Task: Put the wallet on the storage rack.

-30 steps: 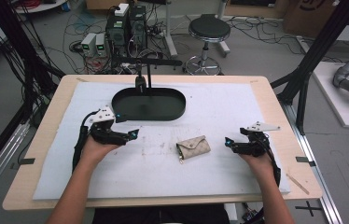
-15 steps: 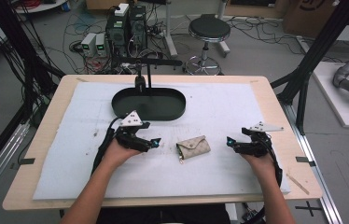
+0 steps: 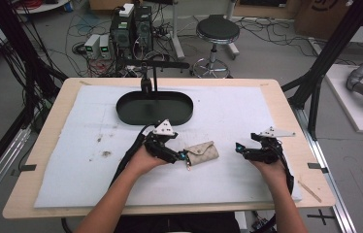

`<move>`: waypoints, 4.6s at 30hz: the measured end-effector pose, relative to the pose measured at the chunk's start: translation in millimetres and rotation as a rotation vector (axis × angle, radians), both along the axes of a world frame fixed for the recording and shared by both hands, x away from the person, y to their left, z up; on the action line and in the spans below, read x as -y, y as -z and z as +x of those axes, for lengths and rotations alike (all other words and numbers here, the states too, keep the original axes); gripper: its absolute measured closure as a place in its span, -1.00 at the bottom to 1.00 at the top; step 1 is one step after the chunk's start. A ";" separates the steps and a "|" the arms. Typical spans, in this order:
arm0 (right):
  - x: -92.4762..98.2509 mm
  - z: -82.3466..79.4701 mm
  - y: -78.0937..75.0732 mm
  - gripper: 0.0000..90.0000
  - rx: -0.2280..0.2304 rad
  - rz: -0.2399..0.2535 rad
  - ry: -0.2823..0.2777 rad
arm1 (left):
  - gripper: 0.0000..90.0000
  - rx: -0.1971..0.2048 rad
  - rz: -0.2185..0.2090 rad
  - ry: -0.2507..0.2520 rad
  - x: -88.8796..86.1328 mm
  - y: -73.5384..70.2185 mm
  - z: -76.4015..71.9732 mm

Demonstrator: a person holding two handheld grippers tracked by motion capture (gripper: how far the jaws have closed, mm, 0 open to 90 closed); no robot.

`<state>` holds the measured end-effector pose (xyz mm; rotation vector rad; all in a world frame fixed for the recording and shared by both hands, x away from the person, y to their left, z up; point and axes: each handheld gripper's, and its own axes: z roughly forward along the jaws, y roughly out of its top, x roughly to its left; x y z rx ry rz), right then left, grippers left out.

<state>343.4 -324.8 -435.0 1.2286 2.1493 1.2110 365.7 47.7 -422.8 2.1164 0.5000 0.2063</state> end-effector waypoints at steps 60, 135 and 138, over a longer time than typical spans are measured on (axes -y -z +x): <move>-2.8 -2.1 3.7 -0.61 -0.008 -0.023 -0.013 | -0.20 0.028 0.107 0.036 8.5 -6.9 11.7; -8.8 0.3 11.6 -0.61 -0.042 -0.051 -0.029 | -0.23 -0.056 0.320 -0.252 -78.2 0.7 159.8; -9.6 0.4 11.9 -0.61 -0.042 -0.048 -0.031 | -0.24 -0.077 0.310 -0.258 -78.8 3.2 161.4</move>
